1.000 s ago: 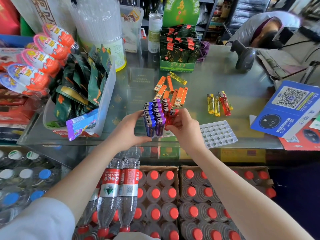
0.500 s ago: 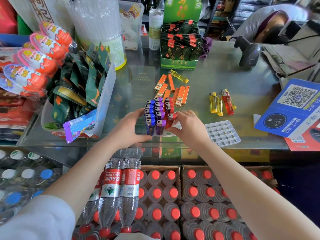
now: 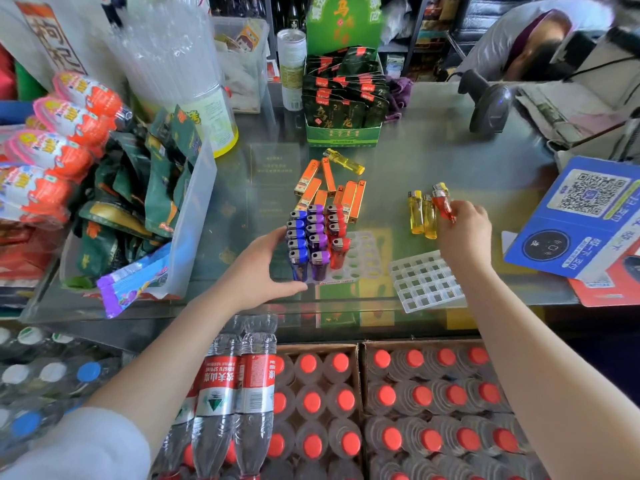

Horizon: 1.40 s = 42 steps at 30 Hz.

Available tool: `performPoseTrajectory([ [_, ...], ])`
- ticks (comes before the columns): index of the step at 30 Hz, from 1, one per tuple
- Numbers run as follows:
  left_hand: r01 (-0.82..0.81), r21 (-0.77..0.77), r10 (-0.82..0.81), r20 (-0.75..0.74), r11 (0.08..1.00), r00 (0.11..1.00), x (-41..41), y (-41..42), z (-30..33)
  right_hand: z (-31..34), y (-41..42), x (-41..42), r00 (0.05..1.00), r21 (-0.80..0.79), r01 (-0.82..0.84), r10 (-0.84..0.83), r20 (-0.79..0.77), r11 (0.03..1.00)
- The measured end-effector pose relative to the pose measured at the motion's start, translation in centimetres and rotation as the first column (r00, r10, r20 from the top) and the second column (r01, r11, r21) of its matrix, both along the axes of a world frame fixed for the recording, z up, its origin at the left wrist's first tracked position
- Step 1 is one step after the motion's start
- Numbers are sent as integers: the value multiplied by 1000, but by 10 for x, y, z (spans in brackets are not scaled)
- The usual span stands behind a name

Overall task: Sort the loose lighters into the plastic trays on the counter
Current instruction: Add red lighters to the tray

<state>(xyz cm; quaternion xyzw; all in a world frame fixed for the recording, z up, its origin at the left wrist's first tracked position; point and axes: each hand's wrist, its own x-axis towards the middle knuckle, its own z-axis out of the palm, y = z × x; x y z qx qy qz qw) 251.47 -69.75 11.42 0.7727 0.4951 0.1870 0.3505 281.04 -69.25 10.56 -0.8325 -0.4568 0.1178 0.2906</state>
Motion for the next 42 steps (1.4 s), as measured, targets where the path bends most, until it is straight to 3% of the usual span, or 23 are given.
performPoseTrajectory([
  [14,-75,15,75,-52,997,996,3,-1,-3,0,19,3,988,-232,48,-13,151,972],
  [17,-91,33,93,-60,995,994,2,-2,-2,5,20,0,993,-306,40,-4,120,951],
  [25,-89,63,93,-63,994,994,-9,-13,-1,6,8,-20,993,-182,-22,42,107,983],
  [29,-75,61,79,-52,995,996,-9,-15,0,4,10,-16,998,-114,38,-42,-41,993],
  [35,-71,51,74,-65,996,995,-8,-14,0,0,5,-12,987,-243,61,-23,156,968],
  [39,-62,56,65,-50,997,997,-7,-15,1,4,-3,-22,999,-32,5,-3,47,999],
  [42,-73,55,75,-46,996,996,-7,-16,1,12,-17,-45,973,184,-192,211,-91,964],
])
